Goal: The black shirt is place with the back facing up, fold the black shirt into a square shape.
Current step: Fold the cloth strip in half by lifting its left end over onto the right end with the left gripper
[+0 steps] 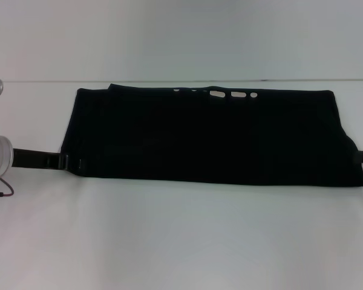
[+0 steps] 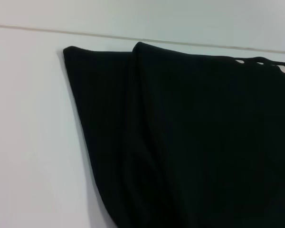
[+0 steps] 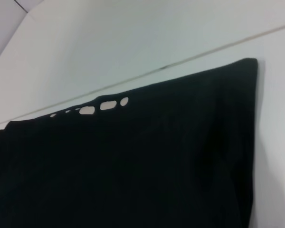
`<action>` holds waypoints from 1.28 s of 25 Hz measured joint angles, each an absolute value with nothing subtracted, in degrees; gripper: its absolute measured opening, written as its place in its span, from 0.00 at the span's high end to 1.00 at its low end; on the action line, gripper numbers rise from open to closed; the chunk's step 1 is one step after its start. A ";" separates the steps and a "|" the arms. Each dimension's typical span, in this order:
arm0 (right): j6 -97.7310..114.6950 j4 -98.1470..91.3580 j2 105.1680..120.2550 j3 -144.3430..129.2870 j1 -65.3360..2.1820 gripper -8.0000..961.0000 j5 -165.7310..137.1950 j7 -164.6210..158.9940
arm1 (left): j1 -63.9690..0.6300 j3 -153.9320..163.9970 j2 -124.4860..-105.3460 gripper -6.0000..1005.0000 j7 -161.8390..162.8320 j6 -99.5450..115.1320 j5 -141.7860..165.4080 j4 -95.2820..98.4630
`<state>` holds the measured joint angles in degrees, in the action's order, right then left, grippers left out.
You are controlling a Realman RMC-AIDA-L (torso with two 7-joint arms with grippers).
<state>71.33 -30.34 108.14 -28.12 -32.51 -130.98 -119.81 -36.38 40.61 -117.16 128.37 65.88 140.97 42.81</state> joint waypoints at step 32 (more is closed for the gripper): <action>69.05 -28.08 109.87 -27.83 -32.33 0.91 -132.75 -115.25 | -35.16 37.83 -117.31 0.98 128.01 67.89 140.16 43.40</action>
<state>69.05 -28.08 109.87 -27.83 -32.33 -132.75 -115.25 -35.16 37.83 -117.31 128.01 67.89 140.16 43.40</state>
